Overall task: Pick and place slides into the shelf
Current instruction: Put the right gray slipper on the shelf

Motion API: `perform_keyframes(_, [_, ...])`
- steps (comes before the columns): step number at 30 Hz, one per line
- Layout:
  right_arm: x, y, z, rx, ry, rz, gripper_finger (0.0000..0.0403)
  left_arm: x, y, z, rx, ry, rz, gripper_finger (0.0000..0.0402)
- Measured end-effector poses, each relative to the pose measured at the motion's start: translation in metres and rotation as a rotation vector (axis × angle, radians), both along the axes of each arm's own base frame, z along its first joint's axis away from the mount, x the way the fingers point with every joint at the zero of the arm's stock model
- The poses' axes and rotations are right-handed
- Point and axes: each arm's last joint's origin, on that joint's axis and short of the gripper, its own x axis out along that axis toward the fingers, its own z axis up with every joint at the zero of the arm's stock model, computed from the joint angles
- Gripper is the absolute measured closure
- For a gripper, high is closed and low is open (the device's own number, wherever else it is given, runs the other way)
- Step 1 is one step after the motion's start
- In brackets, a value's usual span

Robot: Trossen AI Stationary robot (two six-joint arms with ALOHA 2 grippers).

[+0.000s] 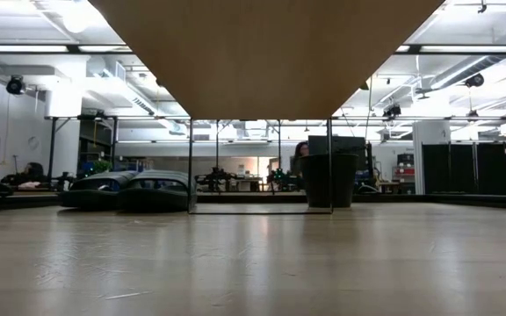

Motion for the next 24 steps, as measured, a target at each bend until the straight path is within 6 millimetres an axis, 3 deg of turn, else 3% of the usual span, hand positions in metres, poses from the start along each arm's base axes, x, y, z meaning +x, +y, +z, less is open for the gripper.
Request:
perform_keyframes(5, [-0.002, -0.002, 0.001, -0.043, 0.002, -0.023, 0.0235, -0.007, 0.002, -0.018, -0.071, -0.078, 0.051, 0.0384])
perform_keyframes(18, [-0.002, -0.008, -0.001, -0.064, 0.033, -0.049, 0.0238, -0.020, -0.002, -0.102, -0.377, -0.269, 0.120, 0.0385])
perform_keyframes(24, [-0.001, -0.012, -0.001, -0.076, 0.037, -0.065, 0.0237, -0.024, -0.009, -0.128, -0.505, -0.341, 0.105, 0.0385])
